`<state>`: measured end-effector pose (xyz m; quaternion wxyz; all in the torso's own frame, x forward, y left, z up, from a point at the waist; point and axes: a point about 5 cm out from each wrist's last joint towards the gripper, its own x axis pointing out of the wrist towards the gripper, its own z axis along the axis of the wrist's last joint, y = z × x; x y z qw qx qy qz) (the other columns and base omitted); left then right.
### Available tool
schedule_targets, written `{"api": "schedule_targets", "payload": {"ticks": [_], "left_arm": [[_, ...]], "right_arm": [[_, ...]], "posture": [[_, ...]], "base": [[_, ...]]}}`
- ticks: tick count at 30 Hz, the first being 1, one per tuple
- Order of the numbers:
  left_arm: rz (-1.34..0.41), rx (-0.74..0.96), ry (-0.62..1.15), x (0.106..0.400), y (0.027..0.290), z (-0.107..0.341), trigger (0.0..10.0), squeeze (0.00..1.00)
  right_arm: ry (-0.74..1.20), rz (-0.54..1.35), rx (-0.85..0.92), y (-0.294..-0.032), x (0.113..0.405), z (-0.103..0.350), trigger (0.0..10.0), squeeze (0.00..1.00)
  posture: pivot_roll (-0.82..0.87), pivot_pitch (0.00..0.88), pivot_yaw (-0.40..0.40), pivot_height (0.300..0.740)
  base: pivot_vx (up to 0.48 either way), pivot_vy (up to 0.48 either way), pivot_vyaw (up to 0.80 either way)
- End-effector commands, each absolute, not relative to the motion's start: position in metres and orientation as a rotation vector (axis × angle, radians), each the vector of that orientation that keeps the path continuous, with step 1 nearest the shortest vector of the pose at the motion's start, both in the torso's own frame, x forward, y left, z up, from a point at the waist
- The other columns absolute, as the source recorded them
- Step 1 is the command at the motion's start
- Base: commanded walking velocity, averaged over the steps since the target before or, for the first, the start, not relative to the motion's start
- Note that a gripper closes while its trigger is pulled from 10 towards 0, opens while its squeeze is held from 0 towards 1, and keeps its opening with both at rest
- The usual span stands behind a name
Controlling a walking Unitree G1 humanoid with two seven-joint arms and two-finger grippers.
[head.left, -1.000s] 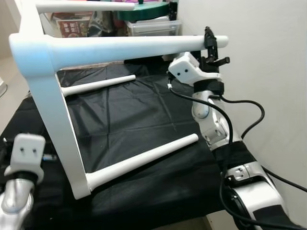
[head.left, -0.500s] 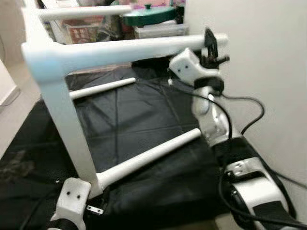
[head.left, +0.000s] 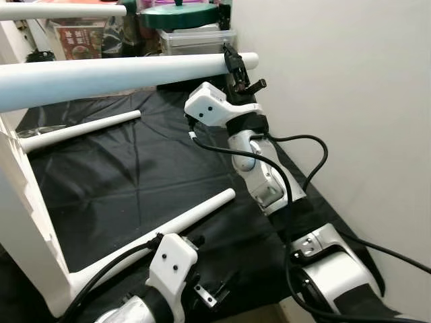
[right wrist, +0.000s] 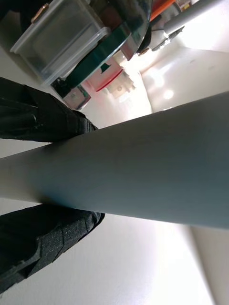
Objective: Building children table
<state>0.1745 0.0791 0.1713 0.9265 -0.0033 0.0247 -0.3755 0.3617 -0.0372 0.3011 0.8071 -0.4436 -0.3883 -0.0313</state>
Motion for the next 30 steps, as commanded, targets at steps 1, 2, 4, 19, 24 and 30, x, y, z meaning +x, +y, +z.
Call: {"api": "schedule_targets", "payload": {"ticks": [1,2,4,19,24,30], "left_arm": [[-0.671,0.045,0.031,0.191,0.084,0.169,10.0,0.0],[-0.671,0.045,0.031,0.191,0.084,0.169,10.0,0.0],[-0.483,0.122,-0.003,0.209,0.103,0.168,10.0,0.0],[0.225,0.325,0.015,0.222,0.186,0.16,10.0,0.0],[0.341,0.326,0.063,0.217,0.193,0.146,10.0,0.0],[0.475,0.384,0.137,0.203,0.219,0.126,10.0,0.0]], "right_arm": [[-0.627,0.088,-1.015,-0.033,0.369,0.249,10.0,0.0],[-0.627,0.088,-1.015,-0.033,0.369,0.249,10.0,0.0],[-0.612,0.066,-1.035,-0.037,0.371,0.248,10.0,0.0],[-0.548,-0.063,-1.08,-0.058,0.384,0.252,10.0,0.0],[-0.544,-0.085,-1.085,-0.063,0.386,0.256,10.0,0.0],[-0.53,-0.106,-1.09,-0.068,0.388,0.257,10.0,0.0]], "posture": [[0.01,0.081,-0.032,0.734],[0.01,0.081,-0.032,0.734],[0.01,0.081,-0.032,0.734],[0.01,0.072,-0.035,0.734],[0.01,0.072,-0.037,0.734],[0.01,0.076,-0.038,0.734]], "base": [[0.0,0.0,0.0],[0.0,0.0,0.0],[0.0,0.0,0.0],[0.0,0.0,0.0],[0.0,0.0,0.0],[0.0,0.0,0.0]]}}
